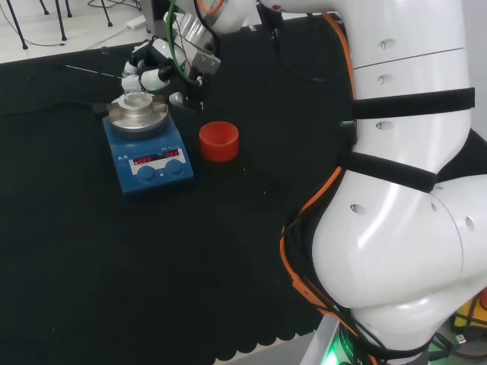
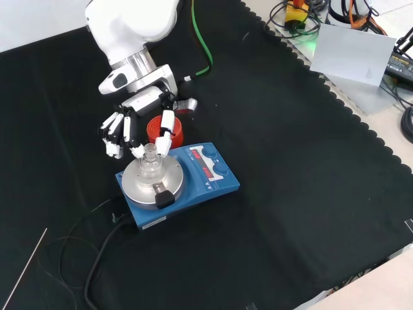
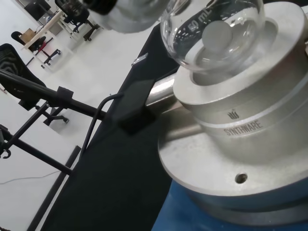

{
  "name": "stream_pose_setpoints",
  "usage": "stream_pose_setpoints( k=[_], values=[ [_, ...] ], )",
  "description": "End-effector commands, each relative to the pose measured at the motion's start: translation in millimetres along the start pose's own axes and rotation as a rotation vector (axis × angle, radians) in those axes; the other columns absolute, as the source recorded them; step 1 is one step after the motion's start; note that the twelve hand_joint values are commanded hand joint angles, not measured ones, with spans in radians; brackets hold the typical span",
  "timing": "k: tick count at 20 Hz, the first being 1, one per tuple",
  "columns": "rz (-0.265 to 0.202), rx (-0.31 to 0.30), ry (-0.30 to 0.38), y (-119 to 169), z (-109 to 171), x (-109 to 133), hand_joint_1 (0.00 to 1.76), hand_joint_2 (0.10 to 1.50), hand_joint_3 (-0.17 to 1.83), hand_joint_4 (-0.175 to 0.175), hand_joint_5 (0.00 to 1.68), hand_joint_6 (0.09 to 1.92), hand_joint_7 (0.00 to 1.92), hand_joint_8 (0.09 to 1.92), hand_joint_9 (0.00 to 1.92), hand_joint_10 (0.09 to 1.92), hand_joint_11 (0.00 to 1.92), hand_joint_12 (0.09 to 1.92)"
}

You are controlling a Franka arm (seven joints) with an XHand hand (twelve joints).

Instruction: Place the round-bottom flask on the heater.

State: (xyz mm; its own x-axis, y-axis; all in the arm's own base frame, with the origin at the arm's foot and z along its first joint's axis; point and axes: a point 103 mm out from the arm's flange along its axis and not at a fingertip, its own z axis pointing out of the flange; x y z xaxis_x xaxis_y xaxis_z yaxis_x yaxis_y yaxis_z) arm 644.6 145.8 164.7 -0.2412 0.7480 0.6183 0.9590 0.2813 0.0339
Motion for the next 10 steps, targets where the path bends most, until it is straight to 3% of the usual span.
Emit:
stream_pose_setpoints(
  k=[1,10],
  values=[
    [0.007,0.005,-0.004,-0.1,4.9,-2.9,1.07,0.98,0.11,0.175,1.15,0.75,0.42,0.53,0.6,0.52,0.18,1.32],
    [0.017,0.005,-0.003,0.8,6.7,-5.0,1.07,0.98,0.11,0.175,1.15,0.75,0.42,0.53,0.6,0.52,0.18,1.32]
  ],
)
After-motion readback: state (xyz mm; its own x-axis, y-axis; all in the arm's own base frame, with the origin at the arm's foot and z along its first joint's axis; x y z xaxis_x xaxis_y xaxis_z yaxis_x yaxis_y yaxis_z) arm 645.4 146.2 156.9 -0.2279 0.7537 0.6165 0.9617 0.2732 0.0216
